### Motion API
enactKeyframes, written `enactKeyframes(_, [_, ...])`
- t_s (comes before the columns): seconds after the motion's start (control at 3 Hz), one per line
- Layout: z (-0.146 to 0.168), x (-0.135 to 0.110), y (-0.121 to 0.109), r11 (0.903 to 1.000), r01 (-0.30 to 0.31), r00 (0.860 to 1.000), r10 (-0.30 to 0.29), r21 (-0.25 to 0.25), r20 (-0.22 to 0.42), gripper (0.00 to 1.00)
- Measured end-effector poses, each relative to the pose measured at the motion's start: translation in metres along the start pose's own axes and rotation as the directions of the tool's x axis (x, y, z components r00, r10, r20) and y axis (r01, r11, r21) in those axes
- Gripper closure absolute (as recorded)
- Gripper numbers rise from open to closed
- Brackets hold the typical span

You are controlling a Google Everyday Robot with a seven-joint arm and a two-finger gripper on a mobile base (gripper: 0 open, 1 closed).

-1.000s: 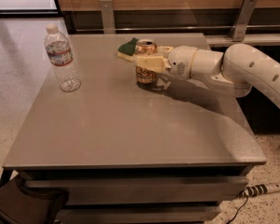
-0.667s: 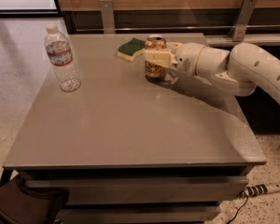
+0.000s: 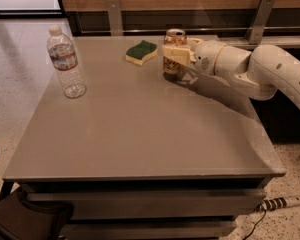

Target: Move orange can near sponge

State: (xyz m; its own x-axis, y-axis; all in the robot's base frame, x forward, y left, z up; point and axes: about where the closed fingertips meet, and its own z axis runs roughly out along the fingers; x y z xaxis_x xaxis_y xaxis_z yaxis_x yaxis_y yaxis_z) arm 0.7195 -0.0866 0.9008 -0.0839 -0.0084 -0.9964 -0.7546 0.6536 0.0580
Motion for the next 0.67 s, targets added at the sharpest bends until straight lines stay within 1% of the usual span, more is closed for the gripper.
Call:
enactKeyframes(0.33, [0.005, -0.008, -0.016, 0.9997, 0.017, 1.000, -0.017, 0.019, -0.010, 1.00])
enactKeyframes(0.67, [0.036, -0.008, -0.025, 0.9996, 0.027, 1.000, -0.027, 0.003, 0.010, 1.00])
